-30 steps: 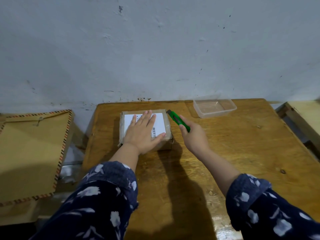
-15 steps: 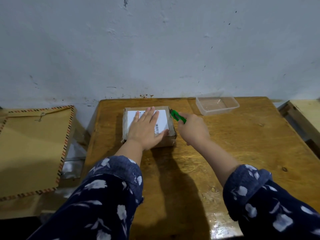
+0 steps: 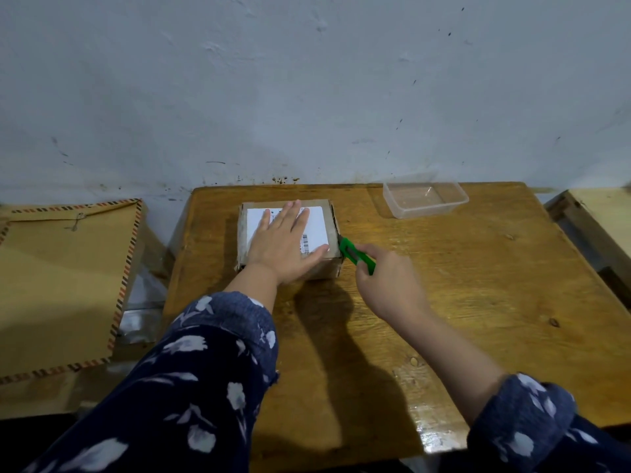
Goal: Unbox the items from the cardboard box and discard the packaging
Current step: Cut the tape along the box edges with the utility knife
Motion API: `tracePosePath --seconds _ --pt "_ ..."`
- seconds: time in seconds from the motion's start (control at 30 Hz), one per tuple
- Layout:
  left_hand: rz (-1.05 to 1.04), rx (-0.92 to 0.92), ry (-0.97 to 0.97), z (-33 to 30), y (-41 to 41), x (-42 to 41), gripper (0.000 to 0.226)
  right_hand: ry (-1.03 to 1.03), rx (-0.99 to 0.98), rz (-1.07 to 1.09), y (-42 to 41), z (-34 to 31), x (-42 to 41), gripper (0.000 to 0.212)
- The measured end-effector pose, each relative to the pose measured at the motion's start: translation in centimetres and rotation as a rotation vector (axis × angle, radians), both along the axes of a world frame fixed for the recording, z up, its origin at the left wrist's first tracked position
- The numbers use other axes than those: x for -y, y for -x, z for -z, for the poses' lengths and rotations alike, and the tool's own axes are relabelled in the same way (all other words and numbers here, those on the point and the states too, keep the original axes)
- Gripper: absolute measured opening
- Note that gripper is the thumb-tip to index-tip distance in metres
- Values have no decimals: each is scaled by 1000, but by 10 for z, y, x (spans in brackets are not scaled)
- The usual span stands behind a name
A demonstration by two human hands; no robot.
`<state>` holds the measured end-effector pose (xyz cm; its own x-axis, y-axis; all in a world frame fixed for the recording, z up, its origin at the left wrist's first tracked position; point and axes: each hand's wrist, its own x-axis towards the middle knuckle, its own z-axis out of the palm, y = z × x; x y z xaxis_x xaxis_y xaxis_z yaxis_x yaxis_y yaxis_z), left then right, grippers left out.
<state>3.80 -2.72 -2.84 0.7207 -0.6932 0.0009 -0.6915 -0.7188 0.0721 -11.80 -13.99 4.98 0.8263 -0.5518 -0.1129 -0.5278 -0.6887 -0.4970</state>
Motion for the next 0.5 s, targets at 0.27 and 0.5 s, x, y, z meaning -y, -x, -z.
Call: tracePosePath --seconds 0.27,0.5 --pt "1 -7 -1 0 0 -1 84 -27 49 20 14 -2 8 41" --pt "-86 -38 2 -3 0 13 86 -795 216 341 9 3 34 32"
